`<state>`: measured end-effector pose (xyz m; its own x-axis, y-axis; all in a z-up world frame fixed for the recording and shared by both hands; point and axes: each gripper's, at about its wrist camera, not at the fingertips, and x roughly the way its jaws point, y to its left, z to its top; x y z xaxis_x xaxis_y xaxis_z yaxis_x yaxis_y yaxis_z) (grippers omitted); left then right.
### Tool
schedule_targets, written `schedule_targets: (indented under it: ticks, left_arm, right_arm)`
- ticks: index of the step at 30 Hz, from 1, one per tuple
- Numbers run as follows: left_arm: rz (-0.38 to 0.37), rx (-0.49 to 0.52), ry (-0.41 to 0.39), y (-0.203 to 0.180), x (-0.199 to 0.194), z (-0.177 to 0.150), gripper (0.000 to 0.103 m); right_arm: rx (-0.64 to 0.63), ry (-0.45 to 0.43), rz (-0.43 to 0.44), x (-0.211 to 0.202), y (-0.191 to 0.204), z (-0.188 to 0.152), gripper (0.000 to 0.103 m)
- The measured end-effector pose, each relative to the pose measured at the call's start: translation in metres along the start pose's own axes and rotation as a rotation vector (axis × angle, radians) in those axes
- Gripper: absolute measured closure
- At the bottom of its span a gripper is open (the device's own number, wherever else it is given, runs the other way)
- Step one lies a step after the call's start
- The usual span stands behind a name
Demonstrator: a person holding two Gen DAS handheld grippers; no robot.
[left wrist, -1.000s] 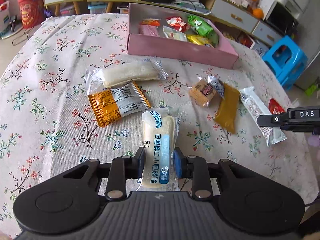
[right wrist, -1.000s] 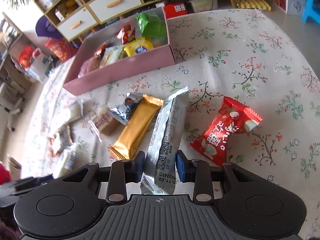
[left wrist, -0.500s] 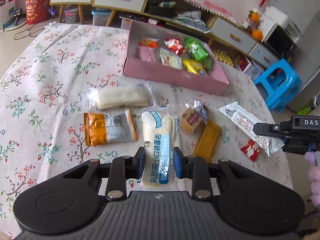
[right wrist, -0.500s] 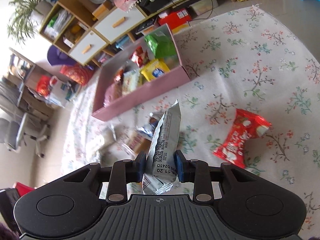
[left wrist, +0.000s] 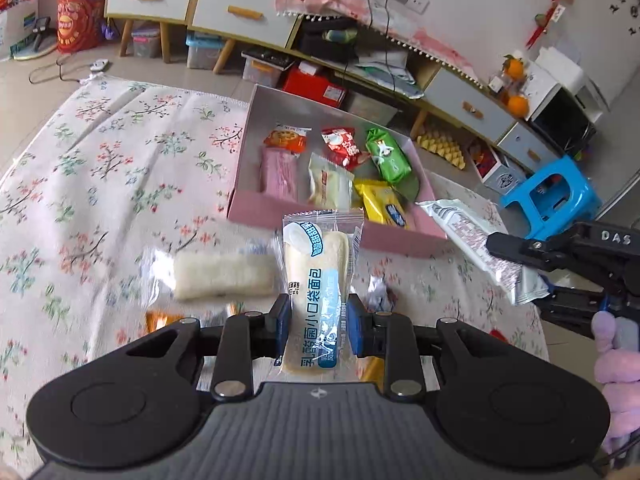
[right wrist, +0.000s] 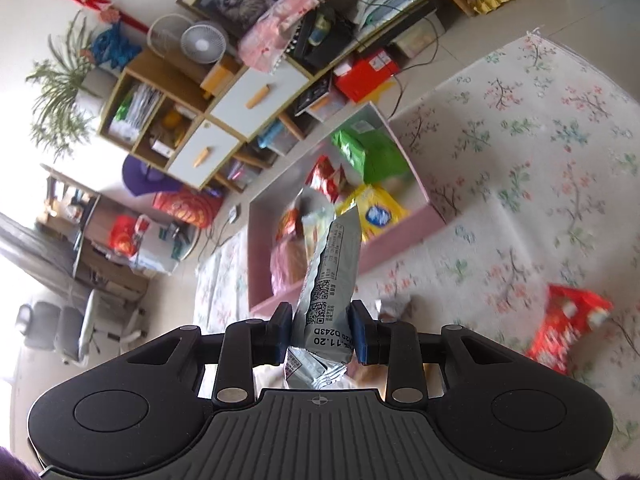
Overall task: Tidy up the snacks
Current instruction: 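Carry the white bread packet and silver bar packet with both tools into the pink box, then open both tools to release the packets inside the pink box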
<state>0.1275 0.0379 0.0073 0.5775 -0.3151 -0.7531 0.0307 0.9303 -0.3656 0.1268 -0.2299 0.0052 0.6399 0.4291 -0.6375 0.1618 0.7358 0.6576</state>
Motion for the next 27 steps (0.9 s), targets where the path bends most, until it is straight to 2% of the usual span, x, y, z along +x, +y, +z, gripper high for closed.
schedule_targets:
  ticks: [3, 6, 13, 19, 22, 27]
  left_arm:
    - [-0.007, -0.012, -0.002, 0.002, 0.012, 0.021, 0.077]
    - [-0.008, -0.010, -0.003, 0.001, 0.031, 0.036, 0.077]
    - [-0.002, 0.023, 0.022, -0.008, 0.083, 0.066, 0.077]
    - [0.066, 0.057, 0.068, -0.009, 0.116, 0.077, 0.077]
    - [0.085, 0.089, 0.055, -0.011, 0.116, 0.083, 0.077]
    - [0.170, 0.153, 0.058, -0.014, 0.121, 0.088, 0.077]
  right_arm:
    - [-0.002, 0.012, 0.001, 0.017, 0.004, 0.018, 0.073]
    - [0.001, -0.002, 0.037, 0.033, 0.006, 0.034, 0.073]
    - [-0.045, -0.020, 0.096, 0.077, 0.001, 0.051, 0.073]
    - [-0.044, 0.011, 0.089, 0.112, -0.017, 0.053, 0.072]
    - [-0.028, 0.030, 0.128, 0.126, -0.023, 0.053, 0.072]
    - [-0.090, 0.027, 0.104, 0.133, -0.017, 0.052, 0.073]
